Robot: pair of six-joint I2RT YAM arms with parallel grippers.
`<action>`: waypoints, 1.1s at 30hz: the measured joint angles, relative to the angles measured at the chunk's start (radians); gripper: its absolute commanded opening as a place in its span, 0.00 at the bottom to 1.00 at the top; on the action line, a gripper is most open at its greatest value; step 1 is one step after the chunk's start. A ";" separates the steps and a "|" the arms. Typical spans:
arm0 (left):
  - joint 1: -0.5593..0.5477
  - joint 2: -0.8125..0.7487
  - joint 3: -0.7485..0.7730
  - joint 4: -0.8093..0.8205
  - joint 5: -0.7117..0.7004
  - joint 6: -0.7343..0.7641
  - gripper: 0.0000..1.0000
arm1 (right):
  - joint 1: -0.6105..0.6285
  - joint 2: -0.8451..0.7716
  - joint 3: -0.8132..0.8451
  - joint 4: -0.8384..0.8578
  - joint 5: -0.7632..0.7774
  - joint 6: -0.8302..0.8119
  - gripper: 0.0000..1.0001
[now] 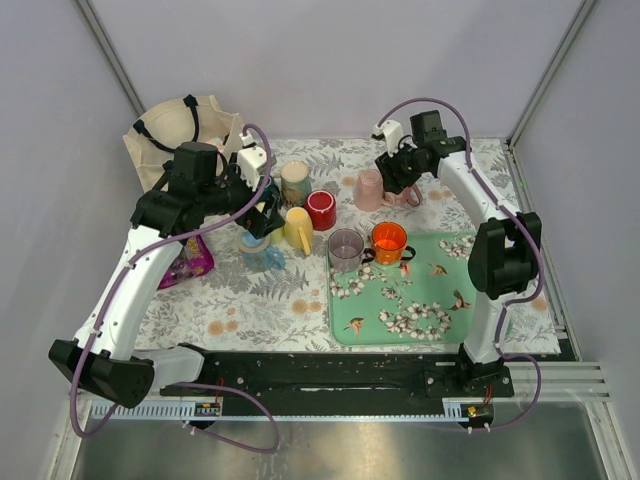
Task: Turn the mug right side up
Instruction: Turn over the cup at the center of the board.
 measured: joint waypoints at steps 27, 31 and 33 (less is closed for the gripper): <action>0.034 -0.073 -0.028 -0.065 -0.009 0.073 0.99 | 0.000 0.392 0.428 -0.178 0.006 -0.158 0.63; 0.035 -0.073 -0.028 -0.066 -0.007 0.074 0.99 | 0.000 0.410 0.458 -0.233 -0.007 -0.161 0.61; 0.035 -0.073 -0.028 -0.066 -0.006 0.074 0.99 | 0.000 0.413 0.457 -0.260 -0.019 -0.156 0.61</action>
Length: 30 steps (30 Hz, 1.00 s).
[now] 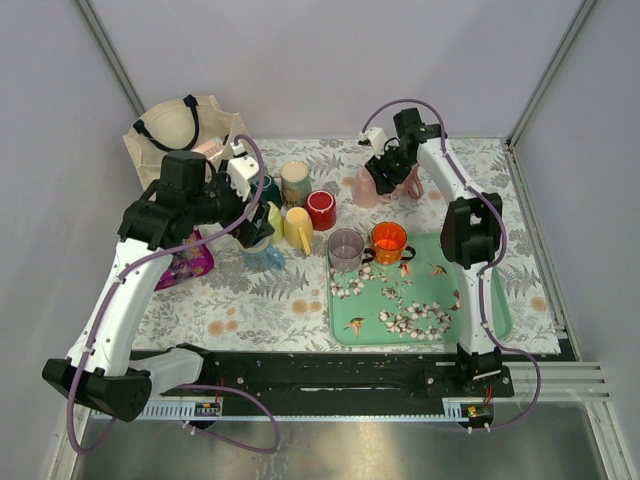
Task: Turn the mug right side up
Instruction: Turn over the cup at the center of the board.
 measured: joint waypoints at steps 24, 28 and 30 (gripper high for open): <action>-0.005 0.006 -0.016 0.002 0.027 -0.022 0.98 | 0.019 0.045 0.000 -0.009 -0.001 0.059 0.09; -0.007 0.014 -0.016 0.014 0.038 -0.031 0.98 | 0.024 0.046 -0.014 -0.013 -0.001 0.063 0.28; -0.008 0.017 -0.016 0.018 0.040 -0.035 0.98 | 0.024 0.046 -0.023 -0.013 -0.001 0.064 0.31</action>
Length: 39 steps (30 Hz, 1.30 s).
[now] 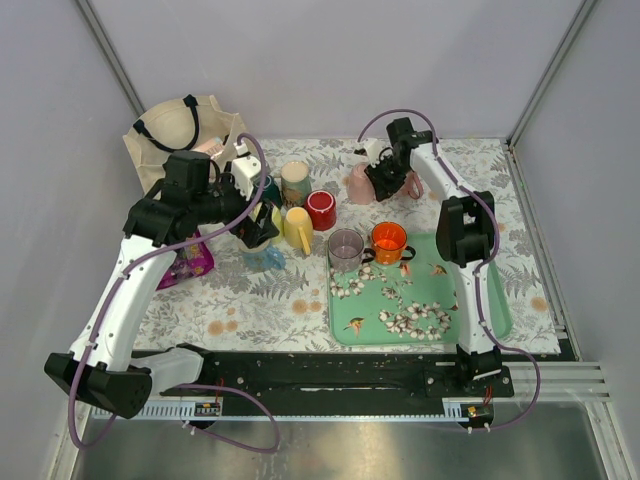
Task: Turn the mug right side up
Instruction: Turn over the cup at the center of the board.
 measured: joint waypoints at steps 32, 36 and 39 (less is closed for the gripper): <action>-0.009 0.035 -0.001 -0.041 -0.024 0.017 0.98 | -0.005 0.112 0.238 0.046 -0.002 -0.084 0.76; -0.009 0.036 -0.001 -0.041 -0.024 0.018 0.98 | -0.005 0.120 0.201 0.004 -0.008 -0.084 0.67; -0.009 0.036 -0.001 -0.040 -0.024 0.017 0.98 | -0.005 0.120 0.167 -0.002 -0.006 -0.084 0.59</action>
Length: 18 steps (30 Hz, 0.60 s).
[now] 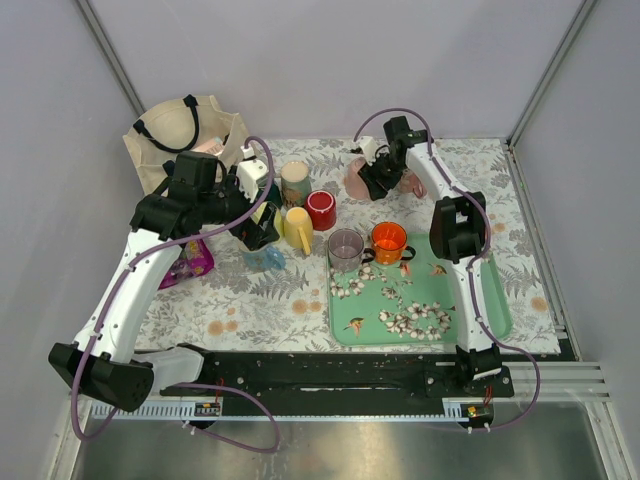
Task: Turn the mug right side up
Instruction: Turn over the cup at the center of the board.
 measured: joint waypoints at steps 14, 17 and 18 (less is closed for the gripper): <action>0.000 0.000 0.000 0.005 0.001 -0.019 0.98 | 0.003 0.008 -0.013 0.013 0.028 0.099 0.07; 0.000 0.000 0.000 0.008 0.001 -0.019 0.97 | 0.002 0.011 -0.011 0.016 0.014 0.103 0.00; 0.000 0.000 0.000 0.007 0.000 -0.019 0.97 | 0.002 0.011 -0.011 0.014 0.011 0.105 0.00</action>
